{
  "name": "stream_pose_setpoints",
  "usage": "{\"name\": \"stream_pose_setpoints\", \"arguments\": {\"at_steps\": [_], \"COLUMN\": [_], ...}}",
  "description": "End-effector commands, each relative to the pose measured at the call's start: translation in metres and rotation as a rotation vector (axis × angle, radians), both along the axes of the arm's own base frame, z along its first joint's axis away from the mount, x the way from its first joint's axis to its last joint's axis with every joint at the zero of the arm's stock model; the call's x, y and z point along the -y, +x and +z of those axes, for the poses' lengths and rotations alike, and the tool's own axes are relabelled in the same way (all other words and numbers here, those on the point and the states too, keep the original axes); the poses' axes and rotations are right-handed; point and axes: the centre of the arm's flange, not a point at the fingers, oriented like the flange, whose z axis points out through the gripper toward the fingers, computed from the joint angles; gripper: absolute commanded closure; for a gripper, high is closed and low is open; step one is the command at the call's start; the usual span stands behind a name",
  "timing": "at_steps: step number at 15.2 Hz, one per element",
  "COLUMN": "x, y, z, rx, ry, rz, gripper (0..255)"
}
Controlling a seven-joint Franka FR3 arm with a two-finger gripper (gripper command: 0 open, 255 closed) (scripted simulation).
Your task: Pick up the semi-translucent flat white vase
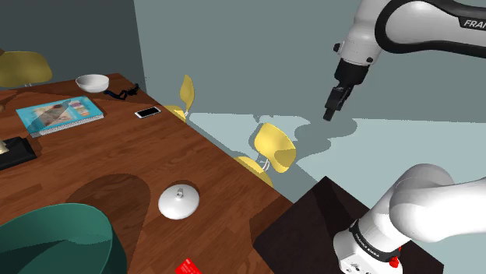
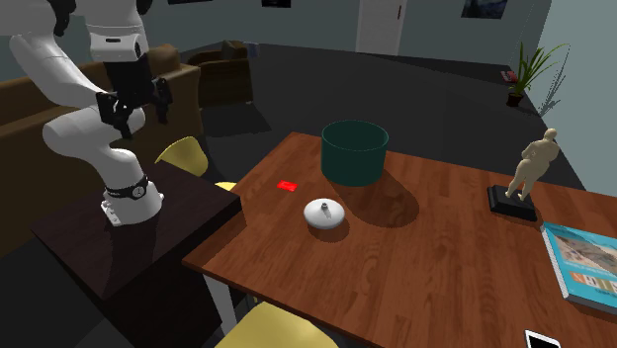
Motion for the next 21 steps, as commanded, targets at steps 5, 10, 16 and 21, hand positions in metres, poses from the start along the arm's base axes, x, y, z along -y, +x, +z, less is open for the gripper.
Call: {"name": "stream_pose_setpoints", "arguments": {"at_steps": [5,10,16,21], "x": [-0.036,-0.080,-0.133,-0.178], "y": [0.020,0.045,0.076,0.103], "z": [-0.033,-0.073,-0.121,-0.161], "rx": [0.007,0.016,0.026,0.035], "ry": [0.001,0.002,0.004,0.005], "rz": [-0.003,-0.007,-0.012,-0.016], "gripper": [0,0,0,0]}}
